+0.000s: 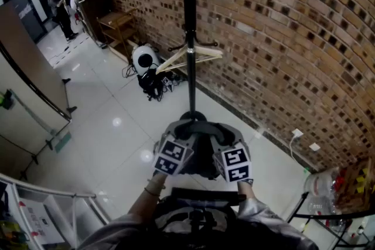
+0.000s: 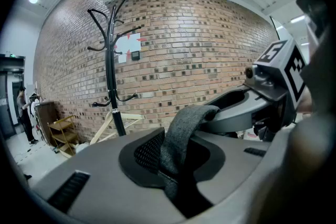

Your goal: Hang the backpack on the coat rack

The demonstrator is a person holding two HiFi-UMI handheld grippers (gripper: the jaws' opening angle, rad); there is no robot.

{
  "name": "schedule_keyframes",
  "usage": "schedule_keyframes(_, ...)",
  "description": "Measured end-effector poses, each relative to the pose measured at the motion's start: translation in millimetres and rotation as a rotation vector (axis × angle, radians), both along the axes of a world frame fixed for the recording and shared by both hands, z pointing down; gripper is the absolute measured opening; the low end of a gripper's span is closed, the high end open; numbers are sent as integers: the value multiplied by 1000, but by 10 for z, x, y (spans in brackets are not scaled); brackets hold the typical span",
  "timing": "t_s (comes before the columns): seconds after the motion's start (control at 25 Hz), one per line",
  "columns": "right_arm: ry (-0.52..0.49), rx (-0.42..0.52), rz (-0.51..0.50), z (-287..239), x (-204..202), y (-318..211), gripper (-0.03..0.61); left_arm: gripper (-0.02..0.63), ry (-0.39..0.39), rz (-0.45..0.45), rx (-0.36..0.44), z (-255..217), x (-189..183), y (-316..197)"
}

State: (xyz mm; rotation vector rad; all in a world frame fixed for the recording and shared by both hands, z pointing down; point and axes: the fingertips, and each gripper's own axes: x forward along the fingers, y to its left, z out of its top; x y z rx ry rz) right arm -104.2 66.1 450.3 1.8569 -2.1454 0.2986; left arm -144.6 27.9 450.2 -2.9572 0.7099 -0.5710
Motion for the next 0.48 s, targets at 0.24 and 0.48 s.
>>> schedule_keyframes(0.24,-3,21,0,-45,225,-111,109,75,-5,-8,0,-7,232,-79)
schedule_keyframes(0.48,2,16,3,-33,448,-242,109,75,-18,-5,-14,30,448,-189)
